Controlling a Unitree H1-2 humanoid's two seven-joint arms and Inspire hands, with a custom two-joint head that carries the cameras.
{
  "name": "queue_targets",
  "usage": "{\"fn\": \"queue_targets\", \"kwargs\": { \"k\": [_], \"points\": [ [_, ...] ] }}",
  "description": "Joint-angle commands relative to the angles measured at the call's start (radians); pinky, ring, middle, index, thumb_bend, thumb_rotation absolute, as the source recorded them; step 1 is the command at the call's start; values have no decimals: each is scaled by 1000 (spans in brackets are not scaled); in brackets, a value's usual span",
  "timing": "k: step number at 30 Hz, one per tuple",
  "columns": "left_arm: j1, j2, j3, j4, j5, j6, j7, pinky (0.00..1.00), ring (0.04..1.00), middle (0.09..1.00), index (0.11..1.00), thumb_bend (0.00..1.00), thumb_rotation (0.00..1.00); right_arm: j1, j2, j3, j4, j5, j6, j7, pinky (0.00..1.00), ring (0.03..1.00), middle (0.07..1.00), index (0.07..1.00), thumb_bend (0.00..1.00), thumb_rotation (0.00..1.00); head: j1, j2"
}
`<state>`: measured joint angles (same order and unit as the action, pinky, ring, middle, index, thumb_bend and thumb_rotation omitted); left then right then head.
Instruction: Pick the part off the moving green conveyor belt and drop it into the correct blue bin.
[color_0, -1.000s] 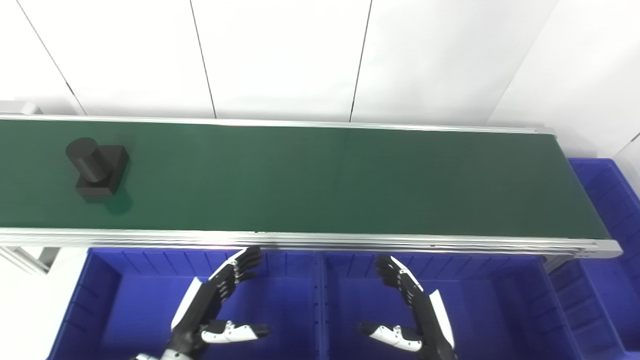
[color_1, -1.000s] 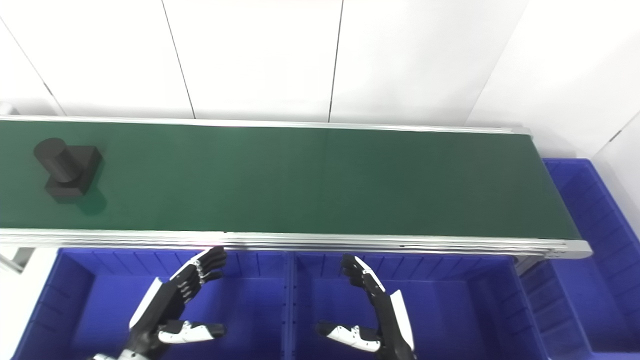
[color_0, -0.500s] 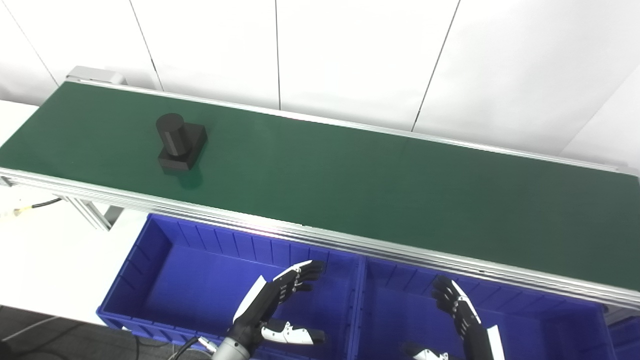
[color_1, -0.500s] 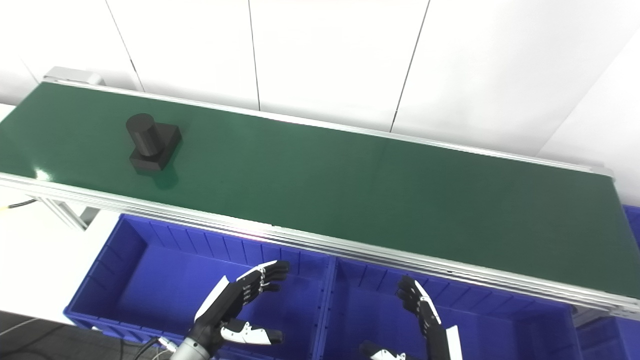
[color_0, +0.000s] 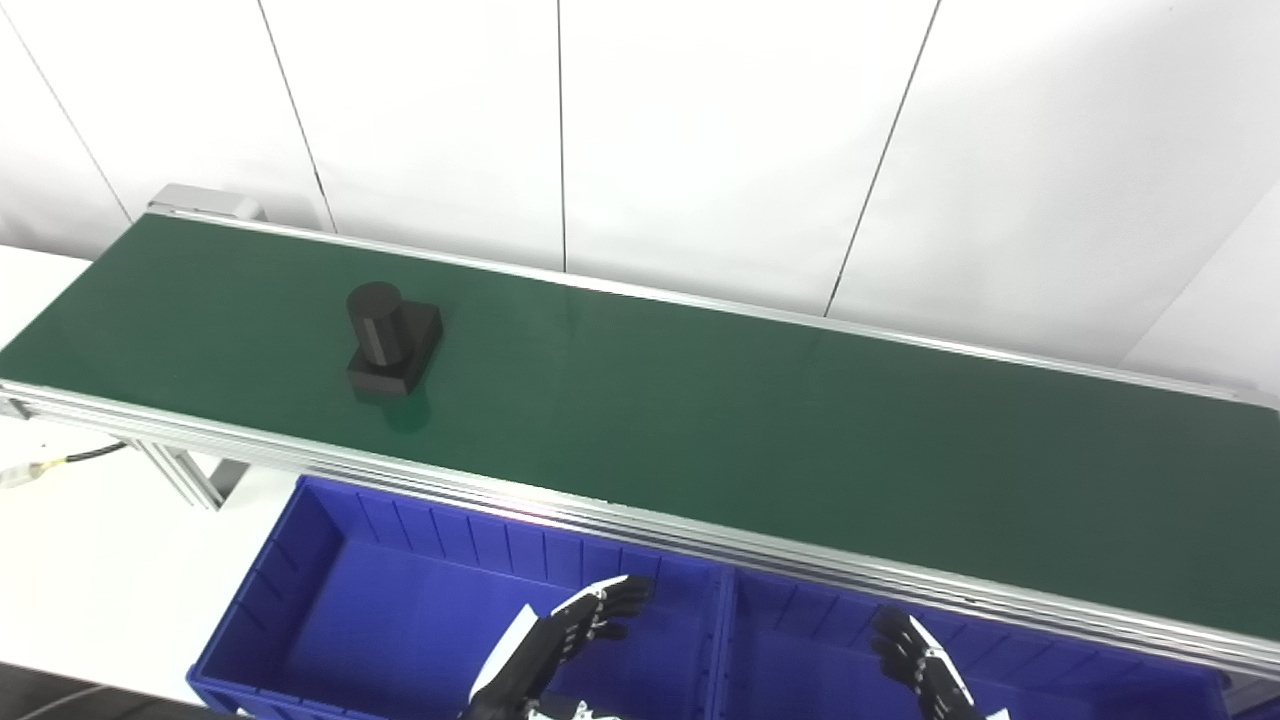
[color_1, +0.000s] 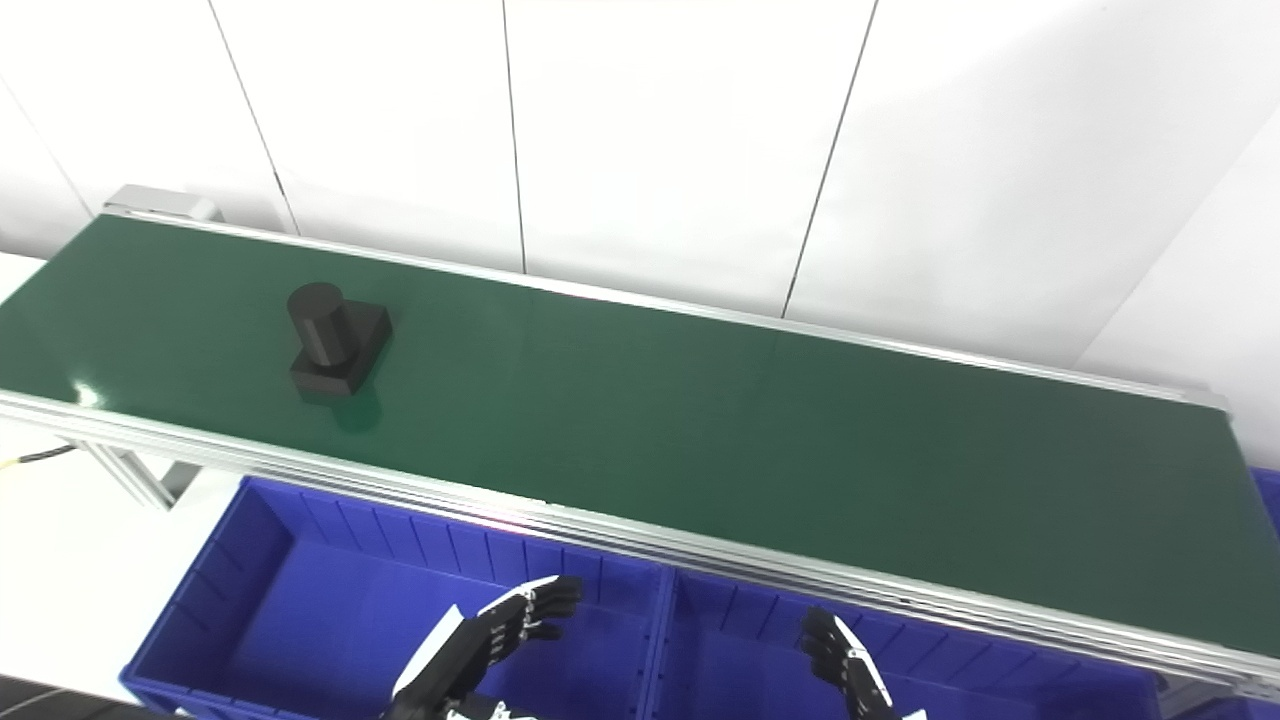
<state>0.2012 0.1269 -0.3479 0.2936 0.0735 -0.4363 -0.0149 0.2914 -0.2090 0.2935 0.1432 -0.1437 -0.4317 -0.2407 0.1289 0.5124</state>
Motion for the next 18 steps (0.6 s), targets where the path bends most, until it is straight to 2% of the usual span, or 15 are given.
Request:
{"fn": "queue_targets", "kwargs": {
  "k": [1, 4, 7, 10, 18],
  "points": [
    [-16, 7, -6, -9, -5, -34, 21, 799, 846, 854, 836, 1000, 328, -10, -7, 1, -13, 6, -38, -4, 793, 818, 846, 857, 905, 359, 2, -13],
    [-23, 10, -19, -3, 4, -34, 42, 778, 834, 846, 832, 1000, 341, -14, -11, 3, -4, -6, -38, -19, 767, 812, 838, 848, 902, 334, 9, -36],
    [-29, 12, -27, 1, 2, -34, 50, 749, 823, 845, 829, 1000, 336, -17, -12, 4, -1, -19, -38, -35, 766, 809, 831, 844, 931, 373, 11, -44],
    [-35, 10, -29, 5, -2, -34, 58, 737, 817, 842, 823, 1000, 326, -22, -14, 6, 0, 5, -38, -28, 767, 820, 840, 845, 935, 366, 14, -55],
    [-57, 44, -87, 5, 50, -34, 187, 759, 833, 841, 817, 1000, 353, -20, -25, 7, -26, 14, -38, -28, 764, 824, 849, 845, 921, 323, 11, -63]
  ]
}}
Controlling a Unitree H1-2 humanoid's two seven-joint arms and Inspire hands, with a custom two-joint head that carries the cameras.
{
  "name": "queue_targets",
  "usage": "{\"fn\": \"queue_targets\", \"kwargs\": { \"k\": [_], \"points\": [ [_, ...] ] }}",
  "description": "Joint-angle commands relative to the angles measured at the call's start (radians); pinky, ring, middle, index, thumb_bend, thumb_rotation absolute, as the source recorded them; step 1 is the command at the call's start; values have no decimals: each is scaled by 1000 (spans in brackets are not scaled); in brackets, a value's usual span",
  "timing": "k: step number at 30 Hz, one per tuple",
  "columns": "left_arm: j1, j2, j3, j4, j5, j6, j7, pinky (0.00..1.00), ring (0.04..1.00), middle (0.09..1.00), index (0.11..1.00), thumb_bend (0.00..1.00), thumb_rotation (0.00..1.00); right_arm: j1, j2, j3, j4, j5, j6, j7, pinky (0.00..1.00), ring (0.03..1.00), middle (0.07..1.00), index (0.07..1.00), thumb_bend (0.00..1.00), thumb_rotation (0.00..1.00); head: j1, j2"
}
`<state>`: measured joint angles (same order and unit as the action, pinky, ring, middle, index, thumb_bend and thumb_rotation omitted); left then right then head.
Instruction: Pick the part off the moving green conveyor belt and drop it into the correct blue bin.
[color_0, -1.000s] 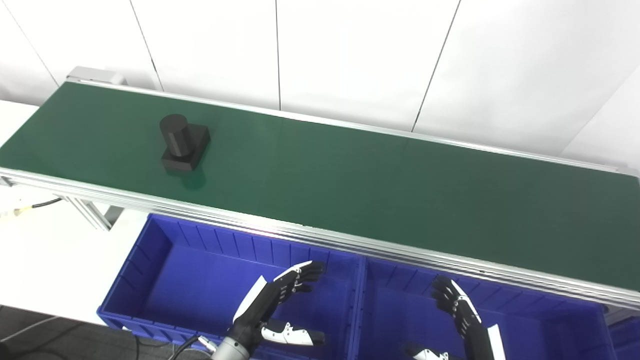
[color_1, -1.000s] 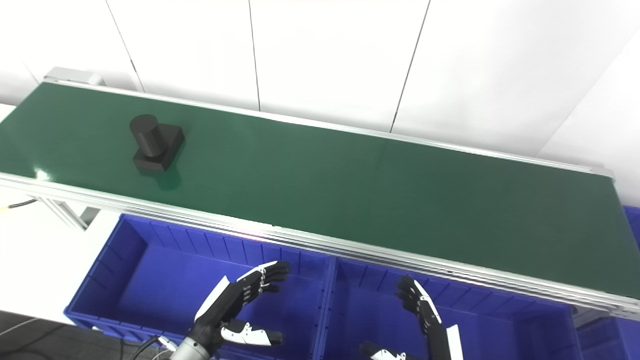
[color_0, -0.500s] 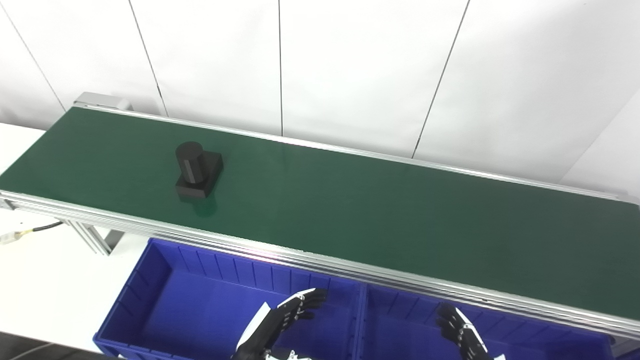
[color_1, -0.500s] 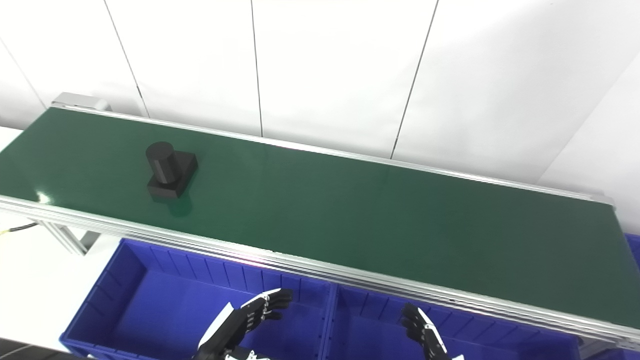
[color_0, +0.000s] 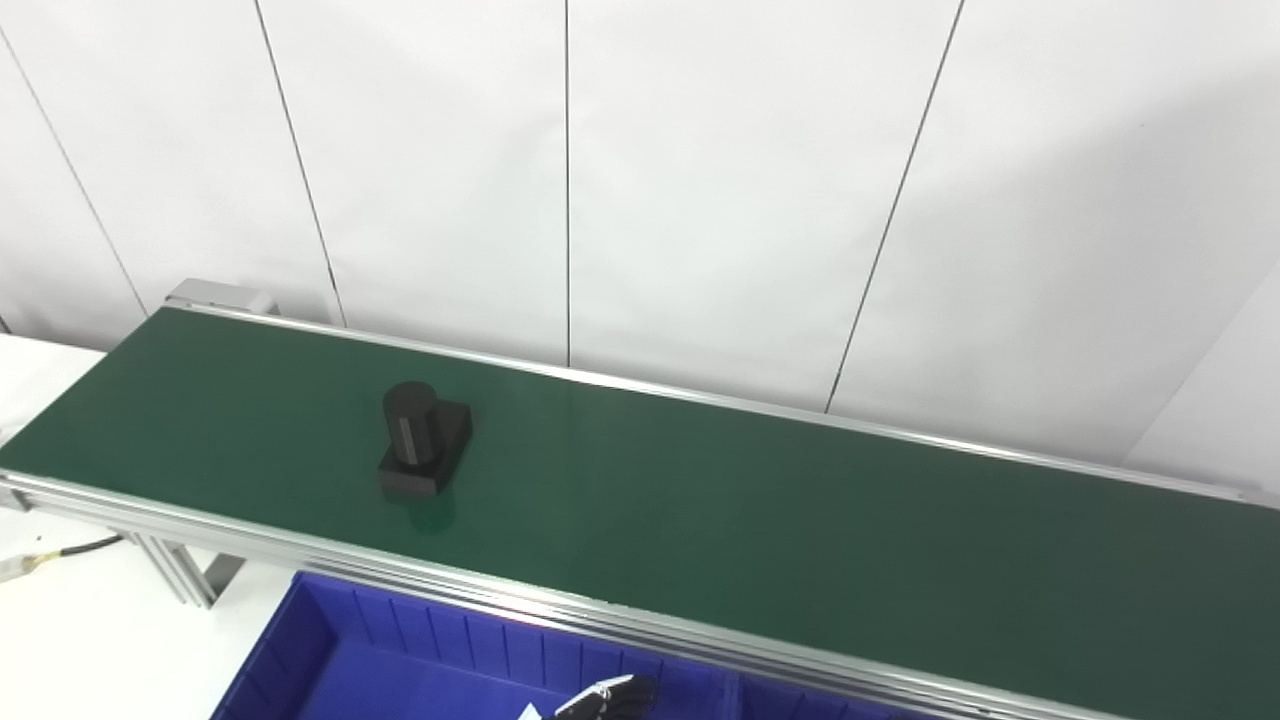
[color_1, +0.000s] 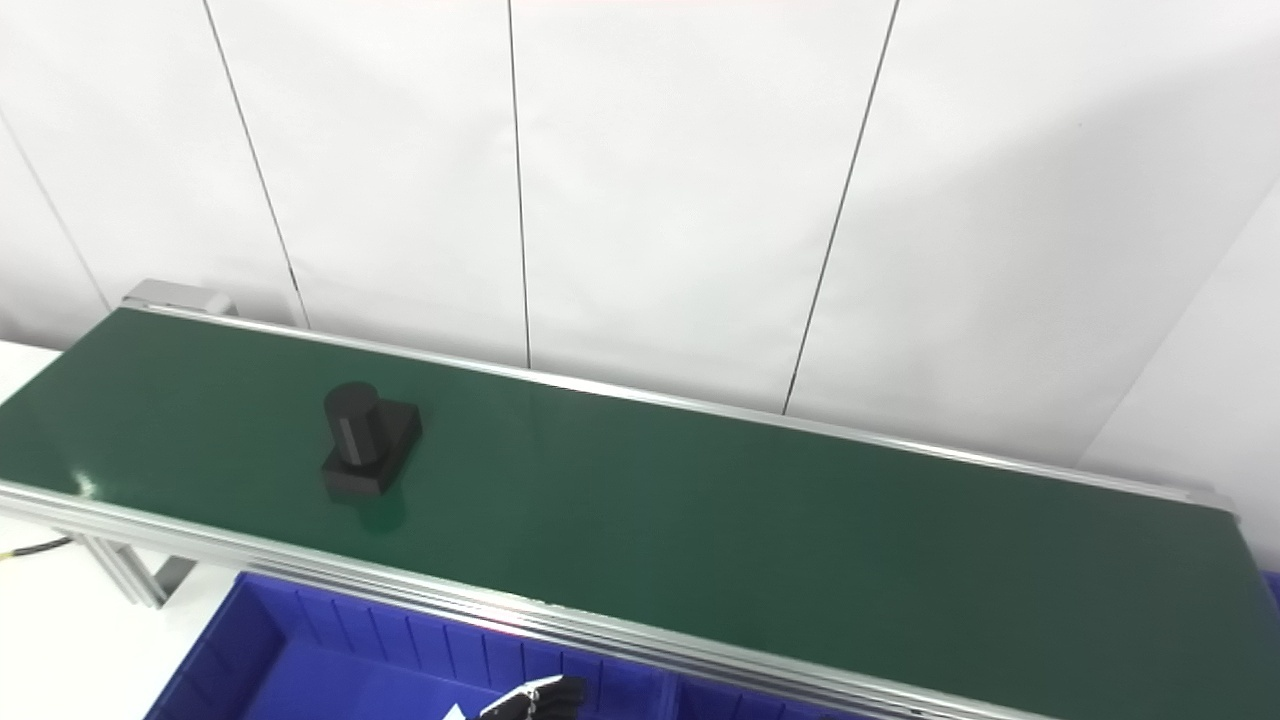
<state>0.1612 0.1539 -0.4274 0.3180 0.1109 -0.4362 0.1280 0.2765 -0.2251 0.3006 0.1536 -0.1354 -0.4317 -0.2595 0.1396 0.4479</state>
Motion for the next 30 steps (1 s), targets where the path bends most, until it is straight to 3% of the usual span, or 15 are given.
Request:
{"fn": "queue_targets", "kwargs": {
  "k": [1, 8, 17, 26, 30],
  "points": [
    [-20, 23, -18, -24, 21, -34, 68, 759, 833, 841, 817, 1000, 354, -6, -9, -2, -41, 14, -38, -4, 764, 824, 849, 845, 921, 323, -2, 2],
    [-32, 60, -81, -38, 27, -34, 159, 739, 820, 841, 825, 1000, 358, -2, -8, -14, -78, 38, -38, 13, 792, 822, 840, 841, 960, 324, -10, 8],
    [-41, 64, -117, -32, 3, -34, 173, 754, 832, 846, 827, 1000, 340, 13, 24, -66, -232, 71, -38, 60, 785, 827, 831, 843, 983, 334, -17, 16],
    [-48, 55, -119, -21, -11, -34, 159, 779, 845, 844, 819, 1000, 345, -110, 60, -121, -299, 9, -35, 109, 792, 834, 841, 851, 949, 358, -51, 33],
    [-41, 54, -113, -30, -20, -34, 142, 793, 854, 851, 821, 1000, 343, -189, 73, -145, -312, -66, 15, 134, 765, 811, 816, 835, 924, 378, -65, 47]
  ]
}}
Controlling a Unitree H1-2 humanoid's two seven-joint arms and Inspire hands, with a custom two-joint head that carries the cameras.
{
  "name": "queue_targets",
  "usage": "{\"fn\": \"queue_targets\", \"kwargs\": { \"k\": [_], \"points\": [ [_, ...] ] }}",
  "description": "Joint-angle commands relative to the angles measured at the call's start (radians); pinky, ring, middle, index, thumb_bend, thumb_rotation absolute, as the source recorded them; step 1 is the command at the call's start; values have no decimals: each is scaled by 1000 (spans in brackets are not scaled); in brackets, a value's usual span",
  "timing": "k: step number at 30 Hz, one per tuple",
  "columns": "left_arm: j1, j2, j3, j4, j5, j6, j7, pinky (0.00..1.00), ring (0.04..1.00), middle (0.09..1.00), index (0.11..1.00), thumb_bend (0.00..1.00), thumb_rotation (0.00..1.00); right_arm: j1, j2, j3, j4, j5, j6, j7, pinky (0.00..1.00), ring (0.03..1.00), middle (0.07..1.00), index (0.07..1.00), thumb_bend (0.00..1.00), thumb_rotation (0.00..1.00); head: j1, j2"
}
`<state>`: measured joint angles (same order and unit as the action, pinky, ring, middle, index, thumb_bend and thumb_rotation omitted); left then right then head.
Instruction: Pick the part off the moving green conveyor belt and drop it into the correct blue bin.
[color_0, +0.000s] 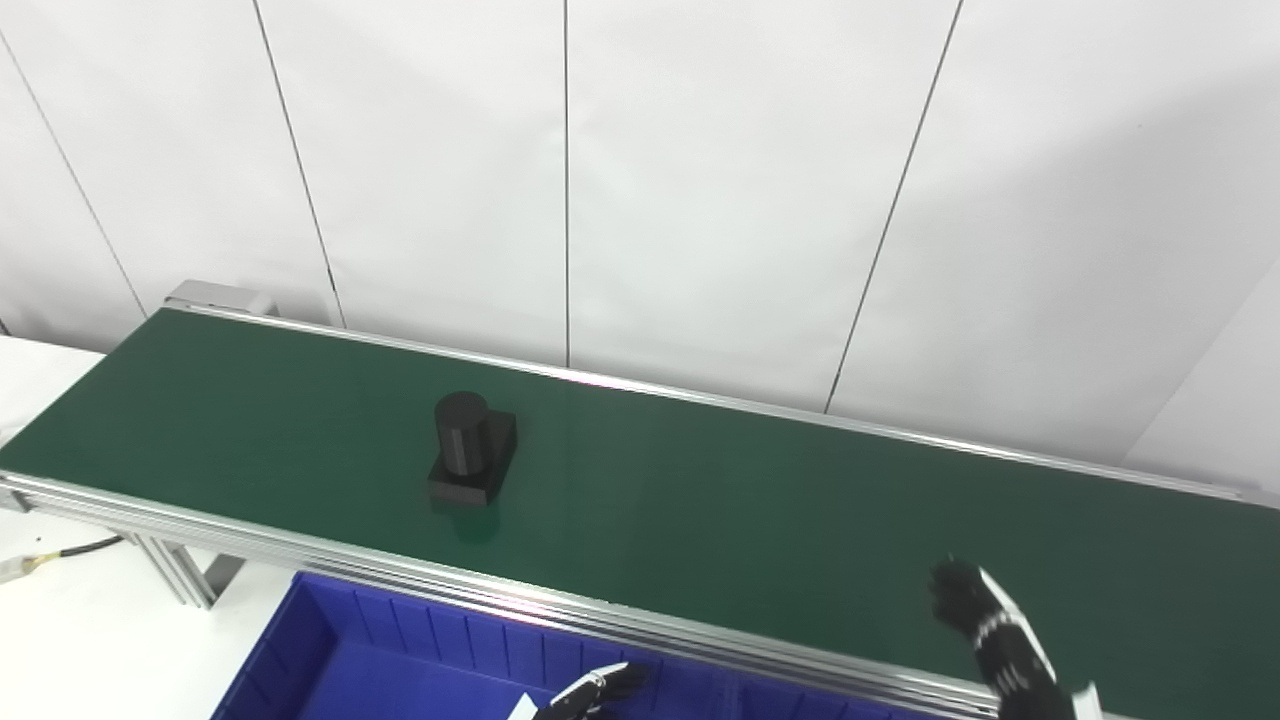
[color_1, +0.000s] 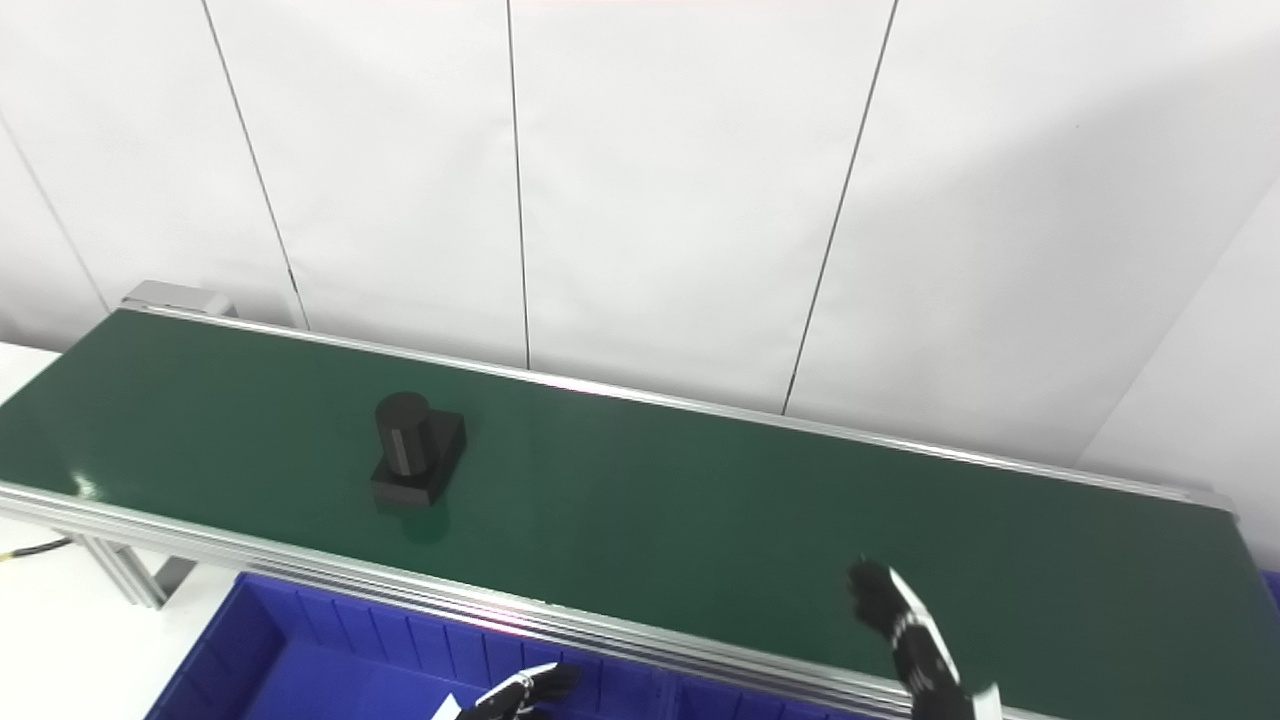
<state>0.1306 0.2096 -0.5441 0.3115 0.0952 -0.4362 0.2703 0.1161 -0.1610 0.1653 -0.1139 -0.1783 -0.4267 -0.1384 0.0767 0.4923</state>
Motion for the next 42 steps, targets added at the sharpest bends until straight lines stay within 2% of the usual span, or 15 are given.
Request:
{"fn": "queue_targets", "kwargs": {
  "k": [1, 6, 9, 13, 16, 19, 22, 39, 42],
  "points": [
    [-10, -1, 4, -24, -4, -34, -2, 792, 854, 853, 823, 1000, 345, -43, 10, -12, -46, -29, 22, 23, 764, 814, 819, 839, 906, 389, -5, 3],
    [-6, 2, 8, -32, 0, -34, -7, 794, 853, 857, 832, 1000, 348, -93, 20, -20, -37, -41, 75, 64, 779, 815, 822, 841, 881, 379, -5, 16],
    [-2, 5, 11, -38, -5, -34, -17, 800, 859, 864, 839, 1000, 348, -130, 23, -13, -11, -66, 120, 95, 763, 804, 825, 848, 868, 425, -4, 19],
    [3, 7, 15, -44, -3, -34, -22, 809, 867, 871, 841, 1000, 347, -172, 30, 4, 28, -91, 156, 131, 750, 811, 833, 839, 862, 389, -5, 30],
    [9, 10, 21, -50, -8, -34, -32, 810, 867, 871, 838, 1000, 349, -215, 43, 26, 85, -143, 154, 131, 739, 808, 830, 838, 860, 385, -9, 39],
    [11, 13, 26, -56, -11, -34, -42, 806, 863, 869, 836, 1000, 347, -253, 54, 46, 122, -182, 173, 137, 735, 810, 835, 849, 876, 461, -9, 40],
    [11, 13, 27, -60, -5, -34, -38, 797, 858, 865, 835, 1000, 351, -295, 69, 61, 162, -207, 177, 140, 717, 801, 830, 850, 868, 467, -2, 48],
    [17, 9, 20, -74, 9, -34, -28, 822, 872, 868, 838, 1000, 341, -450, 124, 109, 240, -254, 272, 178, 756, 824, 855, 868, 874, 491, 3, 75],
    [20, 8, 19, -77, 12, -34, -26, 828, 876, 873, 843, 1000, 350, -480, 126, 119, 277, -268, 261, 170, 752, 825, 859, 869, 876, 501, 8, 80]
  ]
}}
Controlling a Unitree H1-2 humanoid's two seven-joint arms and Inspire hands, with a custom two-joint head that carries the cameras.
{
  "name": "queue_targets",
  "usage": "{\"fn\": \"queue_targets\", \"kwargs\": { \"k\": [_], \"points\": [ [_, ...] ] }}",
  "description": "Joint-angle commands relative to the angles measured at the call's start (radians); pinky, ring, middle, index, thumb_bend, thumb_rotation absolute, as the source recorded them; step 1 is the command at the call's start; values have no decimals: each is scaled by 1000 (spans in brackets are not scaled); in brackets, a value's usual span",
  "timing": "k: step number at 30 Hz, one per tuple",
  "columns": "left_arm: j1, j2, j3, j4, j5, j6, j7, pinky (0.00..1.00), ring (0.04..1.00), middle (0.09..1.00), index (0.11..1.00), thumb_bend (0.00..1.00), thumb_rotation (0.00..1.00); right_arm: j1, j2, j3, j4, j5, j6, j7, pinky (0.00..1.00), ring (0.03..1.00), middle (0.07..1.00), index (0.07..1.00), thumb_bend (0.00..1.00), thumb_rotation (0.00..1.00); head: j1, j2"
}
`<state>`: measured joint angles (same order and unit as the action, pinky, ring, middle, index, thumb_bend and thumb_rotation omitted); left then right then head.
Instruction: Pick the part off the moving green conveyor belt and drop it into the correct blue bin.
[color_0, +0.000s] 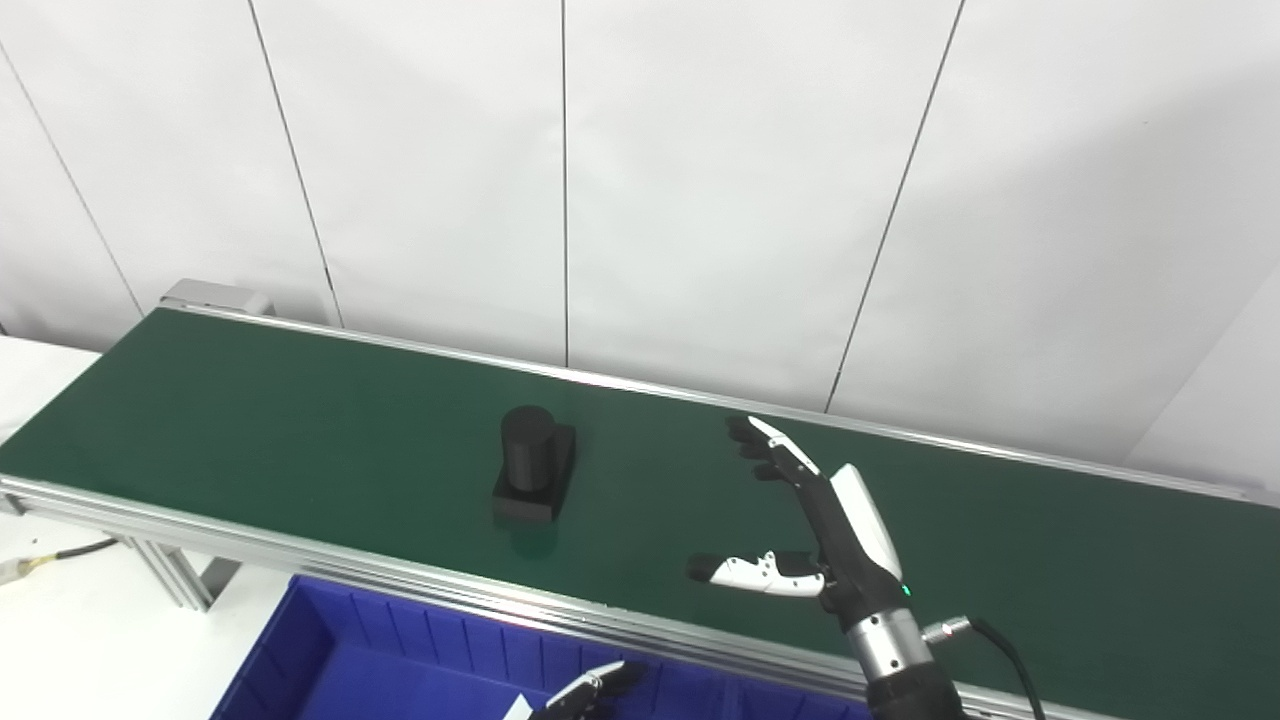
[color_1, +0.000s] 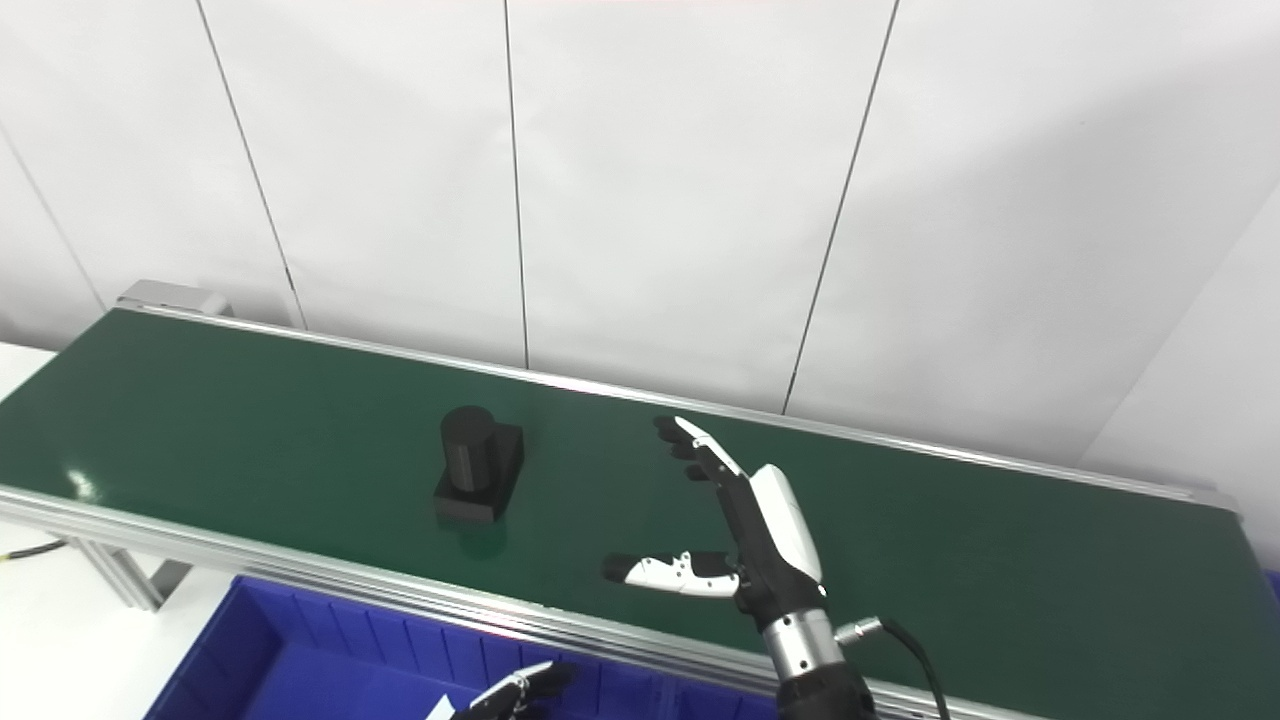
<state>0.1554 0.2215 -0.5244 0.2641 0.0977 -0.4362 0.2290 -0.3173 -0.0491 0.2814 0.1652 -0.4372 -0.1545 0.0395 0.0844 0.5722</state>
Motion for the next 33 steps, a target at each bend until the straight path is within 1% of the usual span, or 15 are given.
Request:
{"fn": "queue_targets", "kwargs": {
  "k": [1, 4, 8, 12, 15, 16, 20, 24, 27, 29, 33],
  "points": [
    [-3, -5, 0, -32, 7, -34, 12, 832, 879, 876, 848, 998, 347, -60, 17, 7, 13, -13, -5, -7, 754, 830, 864, 871, 878, 501, 5, 4],
    [0, -7, -2, -37, 5, -34, 11, 834, 879, 880, 855, 989, 339, -84, 23, 12, 44, -18, -1, -7, 757, 835, 870, 876, 877, 490, 8, 7],
    [0, -2, -10, -38, 23, -34, 34, 831, 875, 876, 856, 983, 352, -113, 37, 22, 93, -28, 1, -11, 746, 835, 874, 881, 878, 472, 4, 14],
    [1, 2, -13, -43, 20, -34, 37, 835, 877, 877, 861, 974, 355, -139, 57, 28, 133, -53, 16, -31, 727, 822, 865, 877, 895, 488, 6, 19],
    [3, 0, -13, -46, 10, -34, 29, 838, 881, 882, 863, 973, 361, -160, 70, 30, 163, -59, 25, -29, 708, 818, 871, 880, 894, 491, 5, 23],
    [4, 0, -13, -47, 6, -34, 23, 841, 883, 883, 863, 971, 358, -169, 73, 32, 176, -63, 28, -28, 708, 821, 877, 883, 894, 494, 5, 22],
    [1, 1, -19, -47, 18, -34, 38, 849, 887, 881, 858, 972, 368, -204, 91, 36, 228, -72, 37, -37, 733, 831, 878, 887, 902, 494, 3, 22],
    [2, 2, -24, -47, 19, -34, 43, 861, 892, 881, 858, 970, 367, -233, 108, 43, 282, -75, 38, -46, 728, 829, 880, 888, 905, 472, 1, 22],
    [4, 2, -24, -48, 11, -34, 38, 848, 884, 879, 858, 967, 361, -253, 116, 52, 320, -82, 39, -49, 750, 838, 883, 894, 894, 465, 2, 22],
    [5, 3, -25, -49, 11, -34, 40, 849, 885, 881, 859, 967, 359, -265, 120, 56, 344, -86, 32, -56, 747, 836, 884, 894, 891, 459, 2, 24],
    [6, 6, -29, -48, 13, -34, 44, 847, 886, 883, 859, 964, 359, -306, 132, 61, 433, -86, 24, -74, 719, 823, 885, 894, 899, 457, 1, 23]
  ]
}}
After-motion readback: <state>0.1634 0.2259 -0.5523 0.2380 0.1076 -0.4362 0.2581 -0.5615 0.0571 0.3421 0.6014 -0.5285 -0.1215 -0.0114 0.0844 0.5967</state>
